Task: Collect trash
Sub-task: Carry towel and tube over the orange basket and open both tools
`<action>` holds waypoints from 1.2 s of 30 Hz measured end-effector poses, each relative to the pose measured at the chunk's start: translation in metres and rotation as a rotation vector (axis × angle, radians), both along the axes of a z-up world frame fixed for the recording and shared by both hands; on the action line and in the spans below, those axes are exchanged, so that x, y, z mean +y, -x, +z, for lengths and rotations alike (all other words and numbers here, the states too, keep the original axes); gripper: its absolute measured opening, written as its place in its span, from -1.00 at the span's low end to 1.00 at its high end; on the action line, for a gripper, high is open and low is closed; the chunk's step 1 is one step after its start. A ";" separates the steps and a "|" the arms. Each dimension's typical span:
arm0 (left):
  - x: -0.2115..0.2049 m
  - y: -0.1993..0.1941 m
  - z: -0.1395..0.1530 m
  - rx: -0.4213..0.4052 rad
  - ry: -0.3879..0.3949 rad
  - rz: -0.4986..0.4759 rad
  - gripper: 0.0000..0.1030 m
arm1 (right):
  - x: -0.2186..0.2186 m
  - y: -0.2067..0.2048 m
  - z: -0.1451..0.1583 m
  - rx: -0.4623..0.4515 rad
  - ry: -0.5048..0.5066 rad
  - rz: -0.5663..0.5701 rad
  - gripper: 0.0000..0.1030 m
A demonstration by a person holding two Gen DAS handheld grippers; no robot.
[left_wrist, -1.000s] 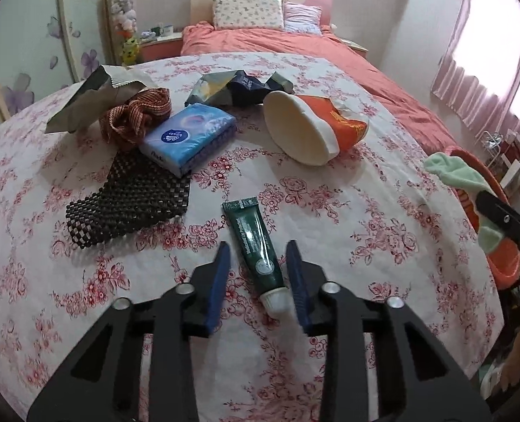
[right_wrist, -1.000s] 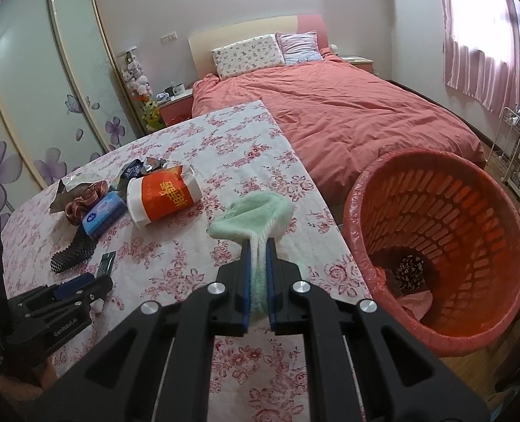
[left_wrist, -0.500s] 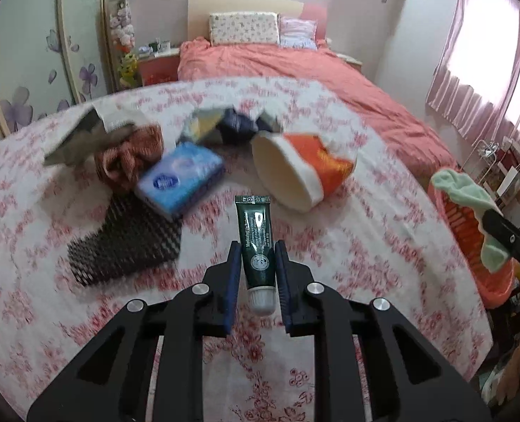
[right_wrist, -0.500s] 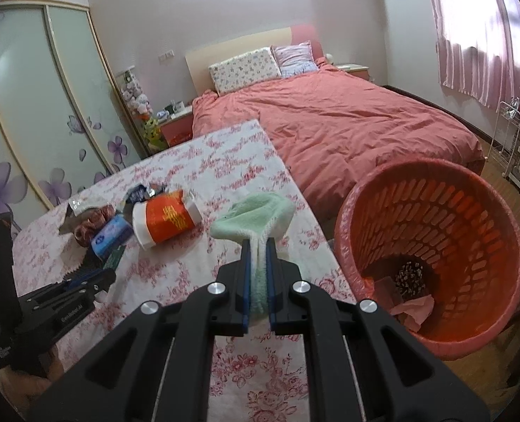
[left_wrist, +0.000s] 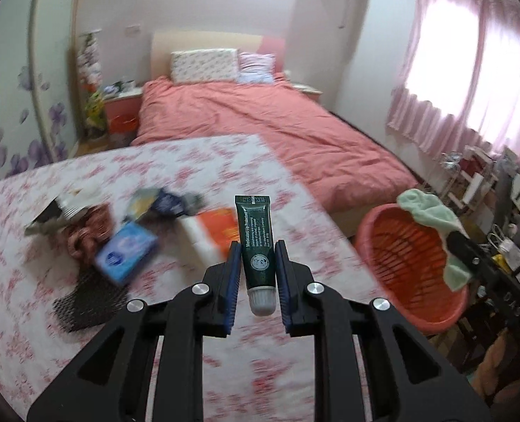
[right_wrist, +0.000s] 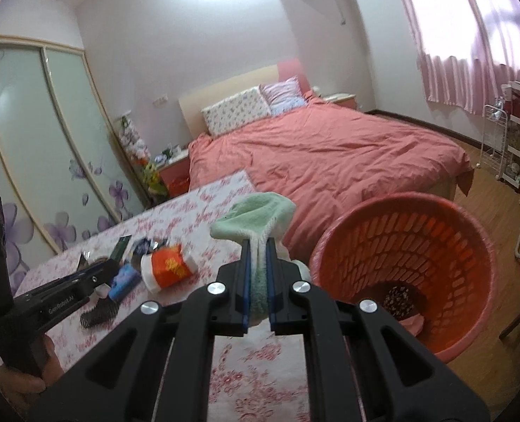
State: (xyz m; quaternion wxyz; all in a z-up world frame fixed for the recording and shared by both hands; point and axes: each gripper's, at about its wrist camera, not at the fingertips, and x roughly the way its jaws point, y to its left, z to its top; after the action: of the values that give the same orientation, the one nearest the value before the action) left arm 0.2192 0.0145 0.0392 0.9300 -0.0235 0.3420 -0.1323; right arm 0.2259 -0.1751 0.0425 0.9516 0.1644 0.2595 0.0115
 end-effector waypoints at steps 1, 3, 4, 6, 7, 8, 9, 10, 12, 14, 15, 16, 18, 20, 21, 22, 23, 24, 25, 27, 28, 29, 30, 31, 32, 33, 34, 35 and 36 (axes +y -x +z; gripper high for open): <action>-0.006 0.000 0.002 -0.004 0.004 -0.015 -0.62 | -0.004 0.002 0.001 -0.009 -0.003 -0.011 -0.84; -0.022 -0.001 0.005 -0.012 0.014 -0.050 -0.62 | -0.015 0.006 0.005 -0.028 -0.010 -0.040 -0.84; -0.032 -0.002 0.006 -0.016 0.019 -0.072 -0.62 | -0.023 0.009 0.007 -0.039 -0.013 -0.058 -0.84; -0.049 -0.004 0.008 -0.023 0.026 -0.107 -0.62 | -0.035 0.012 0.009 -0.054 -0.016 -0.089 -0.84; -0.060 -0.004 0.008 -0.027 0.029 -0.130 -0.62 | -0.043 0.014 0.010 -0.060 -0.019 -0.106 -0.84; -0.068 -0.005 0.008 -0.029 0.031 -0.147 -0.62 | -0.050 0.015 0.010 -0.065 -0.021 -0.120 -0.84; -0.077 -0.005 0.008 -0.031 0.035 -0.166 -0.62 | -0.059 0.017 0.010 -0.069 -0.025 -0.141 -0.84; -0.087 -0.006 0.007 -0.033 0.037 -0.187 -0.62 | -0.065 0.018 0.009 -0.071 -0.028 -0.152 -0.84; -0.103 -0.008 0.006 -0.034 0.041 -0.221 -0.62 | -0.079 0.018 0.006 -0.071 -0.037 -0.180 -0.84; -0.121 -0.009 0.004 -0.033 0.047 -0.257 -0.62 | -0.093 0.019 0.003 -0.070 -0.051 -0.202 -0.84; -0.129 -0.011 0.003 -0.030 0.051 -0.273 -0.62 | -0.102 0.019 0.001 -0.070 -0.059 -0.215 -0.84; -0.135 -0.011 0.002 -0.028 0.055 -0.285 -0.62 | -0.107 0.019 0.000 -0.069 -0.064 -0.223 -0.84; -0.150 -0.013 -0.002 -0.022 0.057 -0.313 -0.62 | -0.118 0.020 -0.003 -0.069 -0.072 -0.239 -0.84; -0.160 -0.013 -0.005 -0.014 0.059 -0.334 -0.62 | -0.129 0.019 -0.008 -0.067 -0.084 -0.253 -0.84; -0.164 -0.013 -0.007 -0.011 0.058 -0.340 -0.62 | -0.132 0.018 -0.008 -0.066 -0.088 -0.256 -0.84; -0.169 -0.014 -0.009 -0.007 0.057 -0.349 -0.62 | -0.136 0.017 -0.011 -0.065 -0.094 -0.261 -0.84; -0.172 -0.014 -0.011 -0.002 0.056 -0.355 -0.62 | -0.139 0.016 -0.012 -0.063 -0.098 -0.264 -0.84; -0.176 -0.014 -0.012 0.003 0.054 -0.360 -0.62 | -0.144 0.014 -0.016 -0.060 -0.106 -0.268 -0.83; -0.179 -0.014 -0.015 0.009 0.051 -0.365 -0.62 | -0.147 0.014 -0.018 -0.057 -0.112 -0.269 -0.83; -0.185 -0.016 -0.021 0.022 0.048 -0.370 -0.62 | -0.154 0.012 -0.023 -0.051 -0.127 -0.272 -0.83; -0.188 -0.018 -0.025 0.035 0.045 -0.375 -0.62 | -0.156 0.010 -0.025 -0.048 -0.131 -0.273 -0.82; -0.191 -0.018 -0.027 0.045 0.041 -0.379 -0.62 | -0.159 0.007 -0.028 -0.043 -0.138 -0.270 -0.80; -0.193 -0.020 -0.031 0.057 0.036 -0.379 -0.61 | -0.161 0.006 -0.031 -0.038 -0.144 -0.267 -0.73; -0.194 -0.020 -0.033 0.065 0.033 -0.378 -0.58 | -0.163 0.004 -0.034 -0.032 -0.148 -0.270 -0.68; -0.196 -0.022 -0.038 0.076 0.026 -0.380 -0.45 | -0.166 0.003 -0.036 -0.026 -0.152 -0.270 -0.66; -0.198 -0.022 -0.042 0.084 0.018 -0.375 -0.28 | -0.169 0.001 -0.041 -0.014 -0.160 -0.274 -0.63; -0.198 -0.021 -0.043 0.088 0.014 -0.371 -0.21 | -0.170 0.000 -0.044 -0.005 -0.163 -0.278 -0.57; -0.198 -0.021 -0.045 0.093 0.008 -0.366 -0.15 | -0.172 -0.001 -0.048 0.006 -0.164 -0.285 -0.53; -0.197 -0.022 -0.049 0.101 -0.001 -0.360 -0.14 | -0.171 -0.001 -0.050 0.012 -0.163 -0.290 -0.45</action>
State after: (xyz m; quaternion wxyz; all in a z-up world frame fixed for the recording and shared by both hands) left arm 0.2410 -0.1826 -0.0103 0.8729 0.0322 0.3873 -0.2951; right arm 0.2269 -0.3464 -0.0074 0.9251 0.2770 0.2369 -0.1061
